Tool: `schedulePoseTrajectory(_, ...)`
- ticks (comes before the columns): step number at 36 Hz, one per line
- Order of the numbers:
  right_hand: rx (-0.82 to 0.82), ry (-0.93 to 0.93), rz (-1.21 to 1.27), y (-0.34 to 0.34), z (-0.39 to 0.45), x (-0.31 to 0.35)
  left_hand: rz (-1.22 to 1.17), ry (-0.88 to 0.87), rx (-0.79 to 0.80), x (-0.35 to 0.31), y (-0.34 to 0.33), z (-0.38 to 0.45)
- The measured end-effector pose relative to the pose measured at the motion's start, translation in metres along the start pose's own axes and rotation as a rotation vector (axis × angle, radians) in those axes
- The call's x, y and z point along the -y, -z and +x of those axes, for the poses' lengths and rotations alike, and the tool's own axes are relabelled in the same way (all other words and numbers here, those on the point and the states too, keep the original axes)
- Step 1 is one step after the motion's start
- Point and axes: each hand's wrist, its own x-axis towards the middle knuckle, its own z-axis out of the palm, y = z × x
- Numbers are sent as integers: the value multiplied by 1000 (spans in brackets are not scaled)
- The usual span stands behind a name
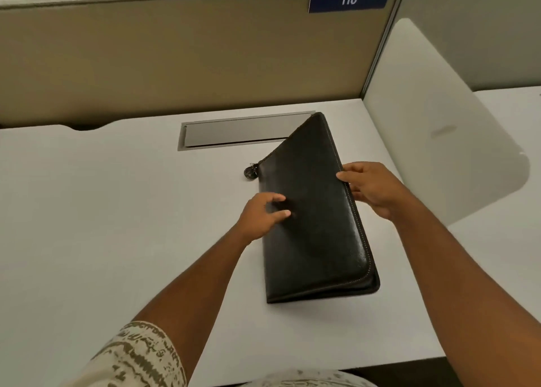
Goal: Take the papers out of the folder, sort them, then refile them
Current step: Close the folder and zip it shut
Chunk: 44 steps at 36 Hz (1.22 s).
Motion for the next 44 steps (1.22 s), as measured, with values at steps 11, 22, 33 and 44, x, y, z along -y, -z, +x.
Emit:
schedulePoseTrajectory(11, -215, -179, -266, 29, 34, -105, 519, -92, 40, 11, -46, 6)
schedulePoseTrajectory(22, -146, -142, -618, 12, 48, -143, 794, -114, 40, 31, -51, 13)
schedulePoseTrajectory(33, -257, 127, -794, -19, 91, -105, 737, -245, -98, 40, -27, 29)
schedulePoseTrajectory(44, 97, 409, -945, -93, 188, -20, 554, -15, -394, 47, 8, 86)
